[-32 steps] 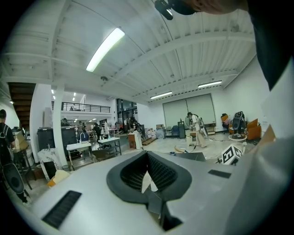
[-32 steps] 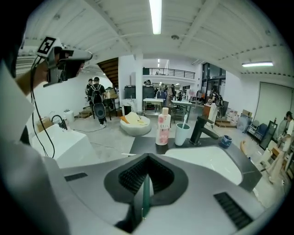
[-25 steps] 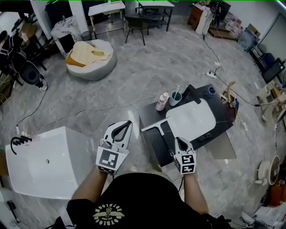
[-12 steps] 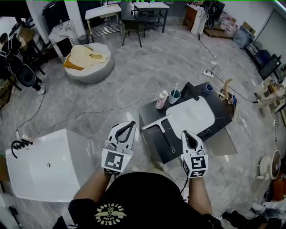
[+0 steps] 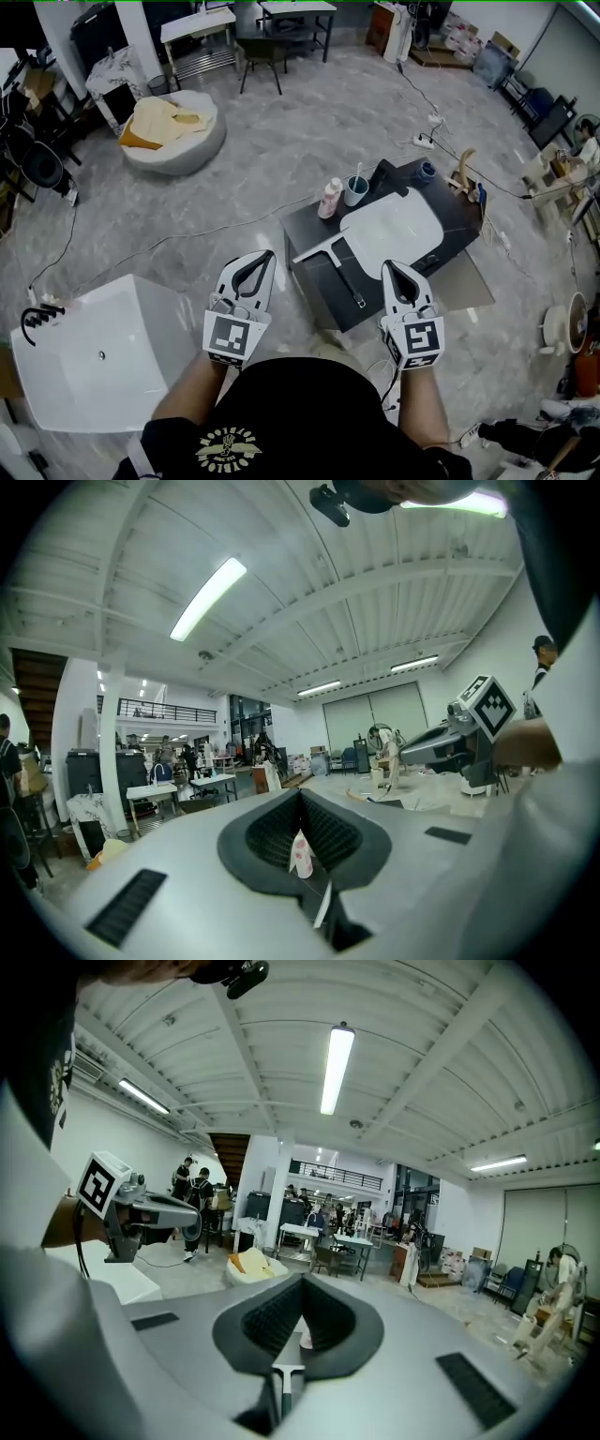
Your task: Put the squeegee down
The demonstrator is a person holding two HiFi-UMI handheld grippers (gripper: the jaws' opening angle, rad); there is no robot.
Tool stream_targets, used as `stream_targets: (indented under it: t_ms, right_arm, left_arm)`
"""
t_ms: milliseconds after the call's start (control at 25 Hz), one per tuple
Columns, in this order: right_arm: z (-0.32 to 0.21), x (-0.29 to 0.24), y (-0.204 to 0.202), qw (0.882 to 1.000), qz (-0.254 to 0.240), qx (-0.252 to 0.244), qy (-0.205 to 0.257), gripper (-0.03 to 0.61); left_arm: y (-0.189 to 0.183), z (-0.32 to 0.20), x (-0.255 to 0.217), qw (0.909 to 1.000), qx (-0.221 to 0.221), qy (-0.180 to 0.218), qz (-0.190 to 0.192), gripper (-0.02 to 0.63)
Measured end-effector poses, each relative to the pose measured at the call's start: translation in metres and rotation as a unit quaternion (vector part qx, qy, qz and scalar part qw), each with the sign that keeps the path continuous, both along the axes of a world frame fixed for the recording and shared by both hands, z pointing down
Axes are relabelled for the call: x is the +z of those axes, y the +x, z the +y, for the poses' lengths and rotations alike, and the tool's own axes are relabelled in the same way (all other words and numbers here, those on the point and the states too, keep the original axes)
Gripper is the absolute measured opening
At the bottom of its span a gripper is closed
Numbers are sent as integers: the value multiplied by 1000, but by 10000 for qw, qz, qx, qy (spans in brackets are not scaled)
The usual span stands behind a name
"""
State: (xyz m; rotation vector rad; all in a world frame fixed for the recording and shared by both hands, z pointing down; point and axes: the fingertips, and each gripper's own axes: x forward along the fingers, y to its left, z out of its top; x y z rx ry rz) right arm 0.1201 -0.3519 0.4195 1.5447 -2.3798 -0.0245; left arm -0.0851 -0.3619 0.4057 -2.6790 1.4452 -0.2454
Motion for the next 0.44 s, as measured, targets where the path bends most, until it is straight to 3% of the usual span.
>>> stream_targets:
  t_ms: [160,440]
  right_arm:
    - [3,-3,-4,9999,150,-35,6,28]
    - [-1,-16,-16,9990,397,-172,73,28]
  left_arm:
    - [10,-6,-9,9998,99,7,181,23]
    - [47,-13,-14,9979,621,137,-145,23]
